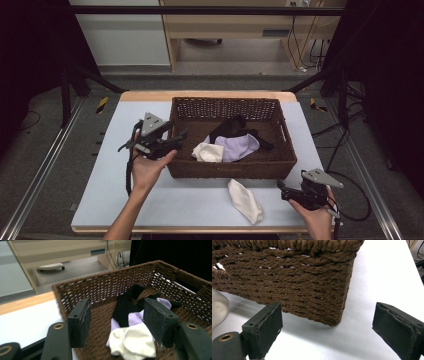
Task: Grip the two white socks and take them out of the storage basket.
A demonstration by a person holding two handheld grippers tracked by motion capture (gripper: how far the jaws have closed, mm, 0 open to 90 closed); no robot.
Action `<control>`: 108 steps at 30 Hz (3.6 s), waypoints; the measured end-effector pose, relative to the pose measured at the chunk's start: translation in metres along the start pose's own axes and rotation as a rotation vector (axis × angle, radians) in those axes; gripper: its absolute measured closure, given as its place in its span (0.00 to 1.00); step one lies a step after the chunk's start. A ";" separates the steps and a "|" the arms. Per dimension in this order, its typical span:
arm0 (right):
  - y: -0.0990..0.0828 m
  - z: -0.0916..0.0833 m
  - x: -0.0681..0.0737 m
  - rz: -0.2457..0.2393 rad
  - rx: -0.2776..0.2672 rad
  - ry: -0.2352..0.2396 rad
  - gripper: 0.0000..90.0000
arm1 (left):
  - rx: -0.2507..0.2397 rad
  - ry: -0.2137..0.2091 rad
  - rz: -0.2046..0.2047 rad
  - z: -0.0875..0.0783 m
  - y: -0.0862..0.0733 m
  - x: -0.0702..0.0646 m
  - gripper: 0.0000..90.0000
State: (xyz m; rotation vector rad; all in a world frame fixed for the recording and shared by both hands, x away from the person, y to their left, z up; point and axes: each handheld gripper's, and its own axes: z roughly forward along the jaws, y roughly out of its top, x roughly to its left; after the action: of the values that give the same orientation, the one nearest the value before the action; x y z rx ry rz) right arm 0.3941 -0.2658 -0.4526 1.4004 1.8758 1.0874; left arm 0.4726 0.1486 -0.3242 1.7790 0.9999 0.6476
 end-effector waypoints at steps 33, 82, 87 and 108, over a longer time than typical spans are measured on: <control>-0.002 0.001 -0.005 0.014 0.012 0.016 0.10 | 0.163 -0.121 0.125 0.119 0.004 -0.013 0.39; -0.006 0.008 -0.006 -0.005 0.039 0.018 0.10 | 0.526 -0.249 0.244 0.154 -0.040 -0.022 0.96; -0.006 0.008 -0.006 -0.001 0.037 0.019 0.10 | 0.472 -0.239 0.239 0.149 -0.037 -0.021 0.98; -0.007 0.008 -0.008 0.003 0.038 0.014 0.10 | 0.017 -0.153 0.123 0.101 0.001 -0.019 0.99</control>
State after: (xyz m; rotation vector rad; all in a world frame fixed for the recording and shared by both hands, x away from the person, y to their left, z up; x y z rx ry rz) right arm 0.3997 -0.2718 -0.4633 1.4206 1.9145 1.0712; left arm 0.5418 0.0834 -0.3630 1.8855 0.7997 0.5706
